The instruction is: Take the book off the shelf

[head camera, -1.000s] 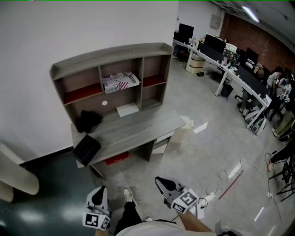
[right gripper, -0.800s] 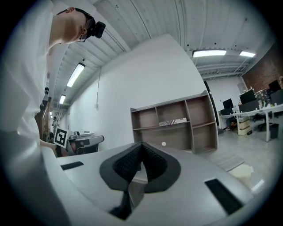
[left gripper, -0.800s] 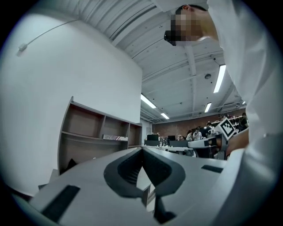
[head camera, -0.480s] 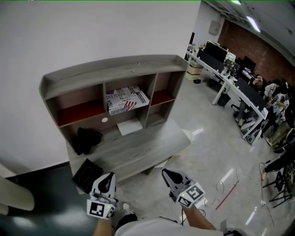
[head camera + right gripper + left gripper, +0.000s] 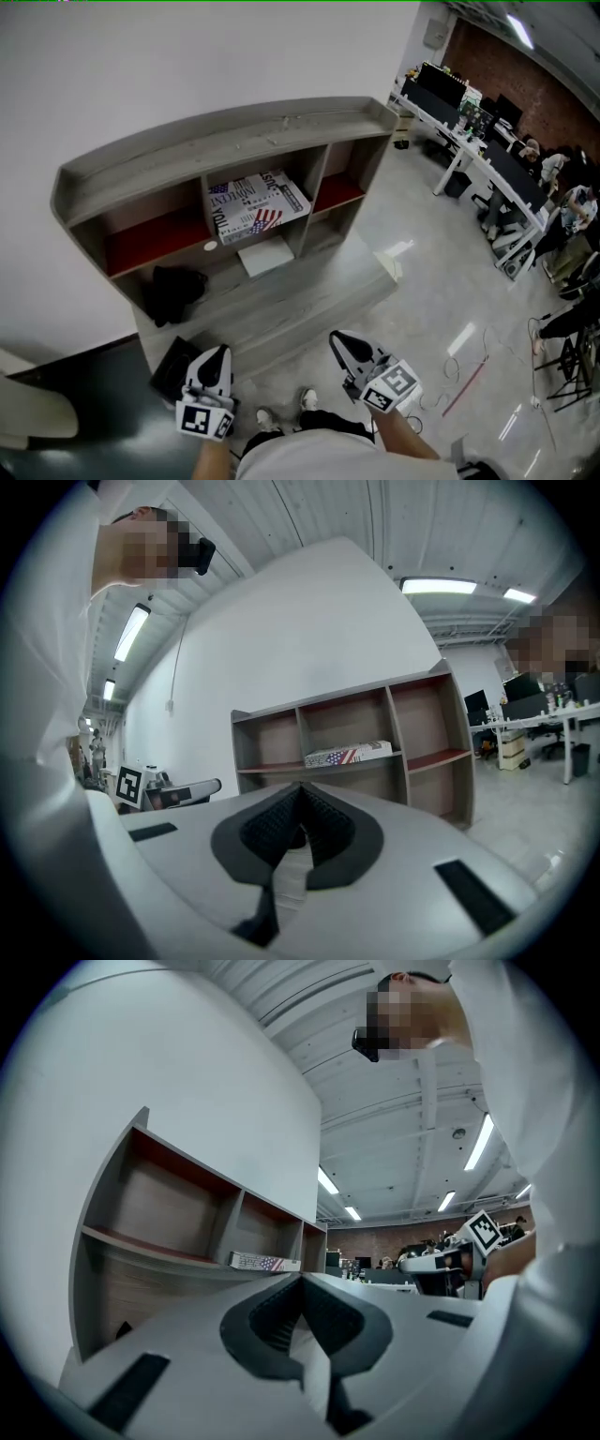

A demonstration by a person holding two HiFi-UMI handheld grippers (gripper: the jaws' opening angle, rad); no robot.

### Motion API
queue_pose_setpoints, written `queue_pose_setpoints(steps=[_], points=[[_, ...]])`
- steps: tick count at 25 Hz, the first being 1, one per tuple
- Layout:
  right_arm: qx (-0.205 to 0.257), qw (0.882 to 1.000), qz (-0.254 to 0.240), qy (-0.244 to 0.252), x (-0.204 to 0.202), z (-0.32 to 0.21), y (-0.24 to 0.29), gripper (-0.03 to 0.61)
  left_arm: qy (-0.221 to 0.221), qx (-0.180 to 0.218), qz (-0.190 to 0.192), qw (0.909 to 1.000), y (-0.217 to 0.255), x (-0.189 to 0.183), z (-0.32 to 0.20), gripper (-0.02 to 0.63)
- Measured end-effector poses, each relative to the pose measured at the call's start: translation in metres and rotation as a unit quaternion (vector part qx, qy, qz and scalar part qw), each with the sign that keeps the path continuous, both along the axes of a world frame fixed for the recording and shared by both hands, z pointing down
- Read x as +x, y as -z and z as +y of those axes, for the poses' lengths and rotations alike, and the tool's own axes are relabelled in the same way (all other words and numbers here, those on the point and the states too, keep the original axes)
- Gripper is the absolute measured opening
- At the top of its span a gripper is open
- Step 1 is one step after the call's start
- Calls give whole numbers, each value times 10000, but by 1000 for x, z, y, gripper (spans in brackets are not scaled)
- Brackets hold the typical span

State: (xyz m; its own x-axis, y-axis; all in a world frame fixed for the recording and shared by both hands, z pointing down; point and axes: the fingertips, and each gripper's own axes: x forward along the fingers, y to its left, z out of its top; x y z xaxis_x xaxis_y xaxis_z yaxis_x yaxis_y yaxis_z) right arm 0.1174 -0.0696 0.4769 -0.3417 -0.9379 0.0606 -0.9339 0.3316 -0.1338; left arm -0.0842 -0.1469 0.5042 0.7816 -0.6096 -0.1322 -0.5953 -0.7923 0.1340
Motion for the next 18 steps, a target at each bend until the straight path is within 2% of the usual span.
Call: queue_pose_setpoints(steps=[6, 9, 12, 18], points=[[278, 9987, -105, 420, 14, -40, 16, 21, 334, 379, 69, 9987, 37, 11, -14, 15], [408, 9975, -181, 546, 26, -59, 25, 21, 405, 615, -108, 9972, 47, 16, -12, 15], [411, 9965, -377, 619, 33, -70, 25, 21, 658, 402, -144, 9969, 44, 11, -16, 15], [319, 9945, -675, 732, 51, -83, 17, 21, 763, 381, -264, 9960, 45, 21, -9, 15]])
